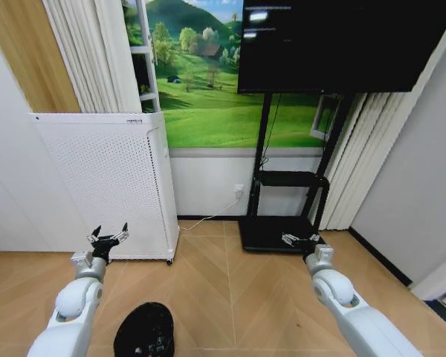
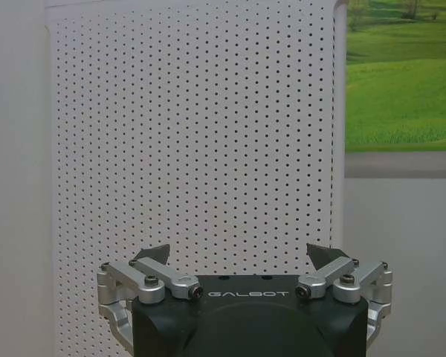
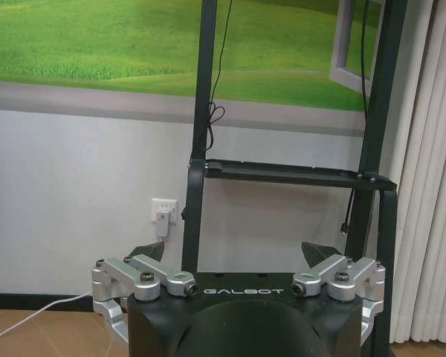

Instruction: Pick up the trash bin and place the garbage on the floor into it.

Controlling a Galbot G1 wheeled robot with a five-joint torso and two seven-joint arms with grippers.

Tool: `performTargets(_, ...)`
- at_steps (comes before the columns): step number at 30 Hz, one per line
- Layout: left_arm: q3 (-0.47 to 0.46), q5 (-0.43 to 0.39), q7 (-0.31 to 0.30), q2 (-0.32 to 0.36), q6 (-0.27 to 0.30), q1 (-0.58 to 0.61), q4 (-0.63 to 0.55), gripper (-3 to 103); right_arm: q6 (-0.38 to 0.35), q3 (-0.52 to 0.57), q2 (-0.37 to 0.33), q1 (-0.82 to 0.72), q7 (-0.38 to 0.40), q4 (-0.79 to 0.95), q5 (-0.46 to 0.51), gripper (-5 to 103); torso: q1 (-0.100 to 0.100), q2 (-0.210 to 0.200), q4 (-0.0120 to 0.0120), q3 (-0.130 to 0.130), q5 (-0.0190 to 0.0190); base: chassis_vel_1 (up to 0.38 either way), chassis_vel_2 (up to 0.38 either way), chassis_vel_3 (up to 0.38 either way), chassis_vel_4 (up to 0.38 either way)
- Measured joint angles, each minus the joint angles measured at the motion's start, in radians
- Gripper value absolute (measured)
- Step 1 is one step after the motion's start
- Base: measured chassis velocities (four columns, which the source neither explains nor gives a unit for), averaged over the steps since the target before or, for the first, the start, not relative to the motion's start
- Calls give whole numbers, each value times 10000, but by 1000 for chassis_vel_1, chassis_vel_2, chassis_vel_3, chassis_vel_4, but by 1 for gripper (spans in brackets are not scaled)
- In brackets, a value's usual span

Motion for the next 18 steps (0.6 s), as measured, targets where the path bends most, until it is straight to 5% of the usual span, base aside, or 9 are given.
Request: performTargets(18, 0, 0, -1, 0, 0, 0, 0, 100, 0, 0, 0, 0, 0, 0, 0, 100, 286, 783, 0, 495, 0, 0, 0, 0, 0)
